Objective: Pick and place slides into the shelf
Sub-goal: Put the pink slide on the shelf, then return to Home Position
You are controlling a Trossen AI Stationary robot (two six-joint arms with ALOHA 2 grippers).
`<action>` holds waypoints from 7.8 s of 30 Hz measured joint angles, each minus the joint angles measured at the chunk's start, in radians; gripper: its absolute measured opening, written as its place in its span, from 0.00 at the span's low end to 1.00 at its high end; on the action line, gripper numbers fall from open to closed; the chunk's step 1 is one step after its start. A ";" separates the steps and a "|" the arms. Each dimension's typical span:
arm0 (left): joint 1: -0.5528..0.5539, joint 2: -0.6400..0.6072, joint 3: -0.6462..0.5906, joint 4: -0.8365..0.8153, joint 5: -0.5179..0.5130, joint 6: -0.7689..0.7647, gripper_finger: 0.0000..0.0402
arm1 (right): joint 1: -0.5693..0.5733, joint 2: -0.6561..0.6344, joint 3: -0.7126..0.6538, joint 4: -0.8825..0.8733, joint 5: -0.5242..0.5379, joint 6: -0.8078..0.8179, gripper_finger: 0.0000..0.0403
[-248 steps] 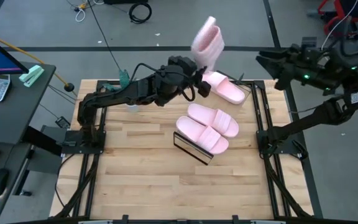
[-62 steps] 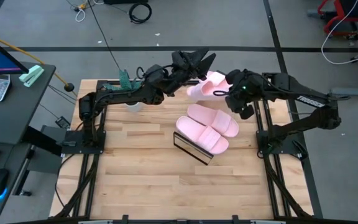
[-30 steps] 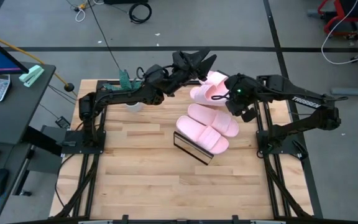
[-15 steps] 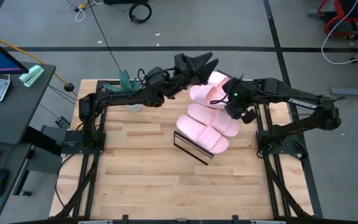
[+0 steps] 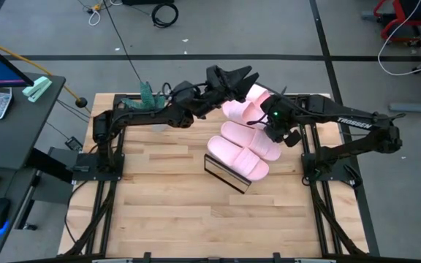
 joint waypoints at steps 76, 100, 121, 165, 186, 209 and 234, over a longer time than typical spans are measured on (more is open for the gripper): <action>-0.014 0.000 0.000 0.001 -0.003 0.021 0.73 | -0.085 0.002 -0.003 -0.226 -0.331 0.133 0.44; -0.014 0.000 0.000 -0.009 0.094 0.278 0.72 | -0.085 -0.035 0.255 -0.288 -0.216 0.360 0.30; -0.015 0.000 0.000 -0.277 0.542 0.777 0.01 | -0.085 -0.346 0.284 -0.342 -0.256 1.077 0.01; -0.130 -0.089 0.025 -1.573 -0.073 1.165 0.00 | -0.085 -0.500 -0.088 -0.052 -0.285 1.198 0.00; -0.001 -0.797 -1.028 -0.753 -0.012 1.151 0.00 | -0.084 -0.459 -0.083 0.201 -0.294 1.346 0.00; 0.175 -1.214 -1.594 -0.147 -0.014 0.994 0.00 | -0.084 -0.358 -0.083 0.214 -0.305 1.483 0.00; -0.144 -1.334 -1.728 0.036 -0.390 1.057 0.00 | -0.082 -0.358 -0.083 0.242 -0.294 1.522 0.00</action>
